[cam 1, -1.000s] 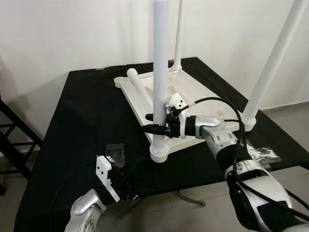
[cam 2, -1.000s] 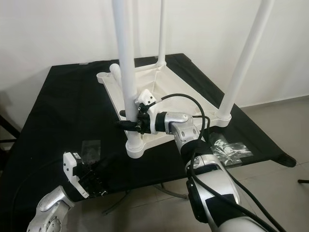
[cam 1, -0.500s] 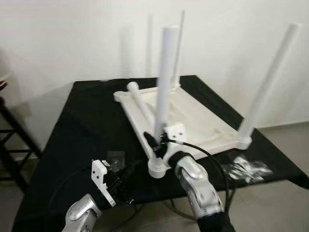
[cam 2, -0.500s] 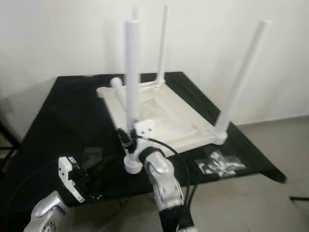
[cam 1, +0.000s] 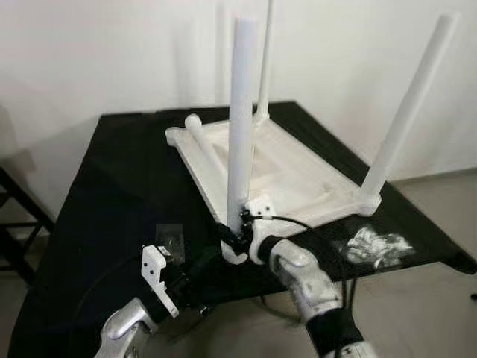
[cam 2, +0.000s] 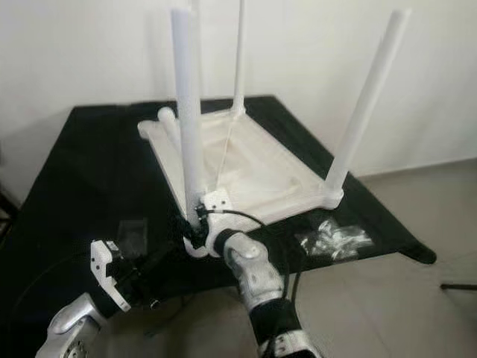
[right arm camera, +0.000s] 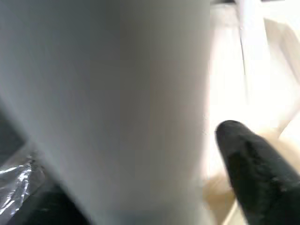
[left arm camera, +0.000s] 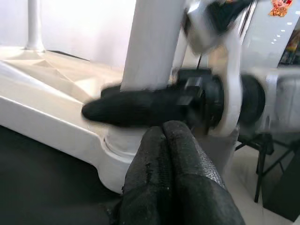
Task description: Building children table
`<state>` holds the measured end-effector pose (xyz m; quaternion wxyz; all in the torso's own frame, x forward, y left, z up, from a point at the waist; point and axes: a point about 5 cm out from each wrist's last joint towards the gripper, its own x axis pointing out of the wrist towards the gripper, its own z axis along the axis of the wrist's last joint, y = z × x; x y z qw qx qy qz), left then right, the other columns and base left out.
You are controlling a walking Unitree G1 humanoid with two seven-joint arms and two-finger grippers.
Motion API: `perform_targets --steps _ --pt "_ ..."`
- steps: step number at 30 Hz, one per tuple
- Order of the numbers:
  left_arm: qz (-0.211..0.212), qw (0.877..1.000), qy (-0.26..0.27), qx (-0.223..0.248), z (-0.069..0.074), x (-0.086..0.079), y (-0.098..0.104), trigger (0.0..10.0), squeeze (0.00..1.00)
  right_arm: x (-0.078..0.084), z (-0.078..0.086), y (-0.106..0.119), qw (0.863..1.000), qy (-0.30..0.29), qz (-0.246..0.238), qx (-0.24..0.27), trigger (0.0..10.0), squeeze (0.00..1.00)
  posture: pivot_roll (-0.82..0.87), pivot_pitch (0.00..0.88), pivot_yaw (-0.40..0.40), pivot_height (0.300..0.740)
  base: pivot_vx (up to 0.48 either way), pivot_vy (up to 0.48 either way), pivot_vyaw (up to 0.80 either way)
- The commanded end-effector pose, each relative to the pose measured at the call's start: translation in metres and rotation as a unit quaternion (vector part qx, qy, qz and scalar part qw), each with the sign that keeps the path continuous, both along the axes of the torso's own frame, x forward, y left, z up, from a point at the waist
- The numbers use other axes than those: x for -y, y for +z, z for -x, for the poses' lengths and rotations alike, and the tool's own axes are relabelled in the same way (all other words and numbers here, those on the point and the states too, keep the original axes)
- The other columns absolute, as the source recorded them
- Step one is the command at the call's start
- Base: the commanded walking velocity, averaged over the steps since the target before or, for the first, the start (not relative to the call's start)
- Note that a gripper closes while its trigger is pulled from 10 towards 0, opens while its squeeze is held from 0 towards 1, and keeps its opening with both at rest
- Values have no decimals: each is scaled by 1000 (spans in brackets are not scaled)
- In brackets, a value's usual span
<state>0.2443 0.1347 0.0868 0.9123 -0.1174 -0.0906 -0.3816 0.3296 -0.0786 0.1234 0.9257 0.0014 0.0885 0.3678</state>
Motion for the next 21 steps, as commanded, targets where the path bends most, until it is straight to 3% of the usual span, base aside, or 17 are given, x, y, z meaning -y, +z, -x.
perform_targets --steps 1,2,3,4,5,6,7,10,18,19,21 --pt "0 1000 -2 3 -2 1 2 10000 0 -4 -5 25 998 47 -16 34 10000 1000 20 0 -23 740 0 0 0" --pt "0 1000 -2 3 -2 1 2 10000 0 -4 -5 25 998 47 -16 34 10000 1000 20 0 -23 740 0 0 0" --pt "0 1000 -1 3 -3 1 2 10000 0 2 -11 36 994 97 -9 50 10000 0 25 0 -23 740 0 0 0" --pt "0 1000 -1 4 -3 1 2 10000 0 8 -15 45 988 142 1 65 10000 0 24 0 -23 740 0 0 0" --pt "0 1000 -1 4 -3 1 2 10000 0 8 -15 45 988 142 1 65 10000 0 24 0 -23 740 0 0 0" --pt "-1 1000 0 4 -4 0 2 10000 0 16 -22 58 973 213 24 80 10000 0 24 0 -22 740 0 0 0" --pt "-1 1000 0 4 -5 0 2 10000 0 18 -24 60 966 240 39 83 10000 0 30 0 -16 740 0 0 0" --pt "-3 1000 -1 3 -5 -1 2 10000 0 21 -28 66 956 278 59 78 10000 0 33 0 -12 740 0 0 0" --pt "-7 1000 -3 1 -6 0 1 10000 0 25 -37 70 951 295 71 50 10000 0 56 0 -15 740 0 0 0" --pt "-7 1000 -3 1 -6 0 1 10000 0 27 -37 69 951 298 71 38 0 0 63 0 -22 740 0 0 0" --pt "-7 1000 -3 1 -6 0 1 10000 0 29 -37 68 950 303 70 29 0 0 63 0 -22 740 0 0 0"
